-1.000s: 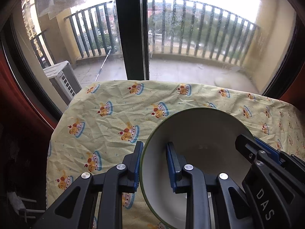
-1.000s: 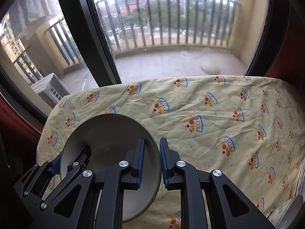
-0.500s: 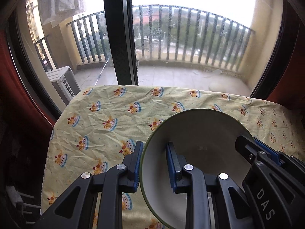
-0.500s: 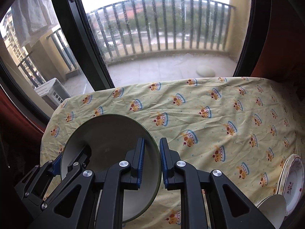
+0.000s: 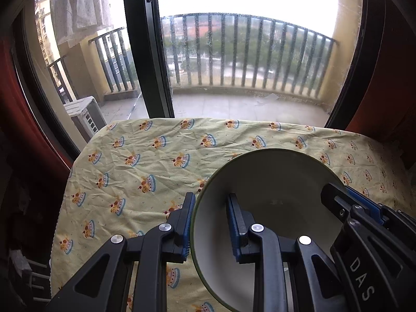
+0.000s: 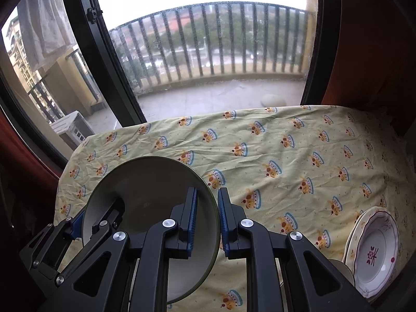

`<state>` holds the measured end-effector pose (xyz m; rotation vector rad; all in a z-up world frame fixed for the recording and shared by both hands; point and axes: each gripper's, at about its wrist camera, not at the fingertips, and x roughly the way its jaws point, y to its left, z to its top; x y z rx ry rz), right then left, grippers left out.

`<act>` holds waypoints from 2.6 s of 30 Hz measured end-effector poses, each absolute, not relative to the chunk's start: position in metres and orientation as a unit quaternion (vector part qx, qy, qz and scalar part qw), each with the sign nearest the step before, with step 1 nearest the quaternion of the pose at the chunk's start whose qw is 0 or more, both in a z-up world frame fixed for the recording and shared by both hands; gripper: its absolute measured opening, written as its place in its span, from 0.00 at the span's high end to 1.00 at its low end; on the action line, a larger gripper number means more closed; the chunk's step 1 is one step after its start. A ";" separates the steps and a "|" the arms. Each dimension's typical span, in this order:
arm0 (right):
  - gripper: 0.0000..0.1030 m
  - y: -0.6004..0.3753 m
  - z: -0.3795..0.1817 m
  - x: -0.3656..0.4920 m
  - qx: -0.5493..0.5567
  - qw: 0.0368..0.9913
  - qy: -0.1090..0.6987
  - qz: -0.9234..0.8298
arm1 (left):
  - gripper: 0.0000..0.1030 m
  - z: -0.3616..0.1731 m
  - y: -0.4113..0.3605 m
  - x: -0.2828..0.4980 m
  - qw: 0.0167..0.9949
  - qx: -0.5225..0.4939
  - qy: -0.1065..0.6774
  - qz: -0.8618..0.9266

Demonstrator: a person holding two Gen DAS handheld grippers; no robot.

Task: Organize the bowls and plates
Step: 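Lift the bowl with both grippers and carry it over the placed bowl, then lower the bowl into the placed bowl and open both grippers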

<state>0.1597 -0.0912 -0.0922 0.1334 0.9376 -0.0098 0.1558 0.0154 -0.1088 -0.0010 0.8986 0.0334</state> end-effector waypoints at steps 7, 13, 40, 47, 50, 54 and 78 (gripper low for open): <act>0.81 -0.125 -0.085 0.136 0.065 0.893 0.446 -0.003 | 0.78 -0.103 -0.018 0.133 0.903 0.000 0.428 0.017; 0.81 -0.151 -0.080 0.118 0.065 0.894 0.443 -0.002 | 0.78 -0.100 -0.044 0.115 0.905 0.000 0.426 0.016; 0.81 -0.244 -0.108 0.047 0.073 0.882 0.465 -0.025 | 0.78 -0.133 -0.130 0.060 0.887 0.002 0.462 -0.017; 0.81 -0.246 -0.126 0.041 0.072 0.871 0.486 -0.023 | 0.78 -0.151 -0.132 0.053 0.877 0.004 0.481 -0.014; 0.81 -0.246 -0.134 0.039 0.072 0.867 0.493 -0.023 | 0.78 -0.157 -0.131 0.051 0.873 0.004 0.488 -0.013; 0.81 -0.245 -0.141 0.038 0.068 0.863 0.500 -0.024 | 0.78 -0.164 -0.132 0.050 0.869 0.004 0.494 -0.013; 0.35 -0.255 -0.152 0.037 0.057 0.861 0.505 -0.009 | 0.32 -0.175 -0.143 0.051 0.852 0.008 0.520 -0.060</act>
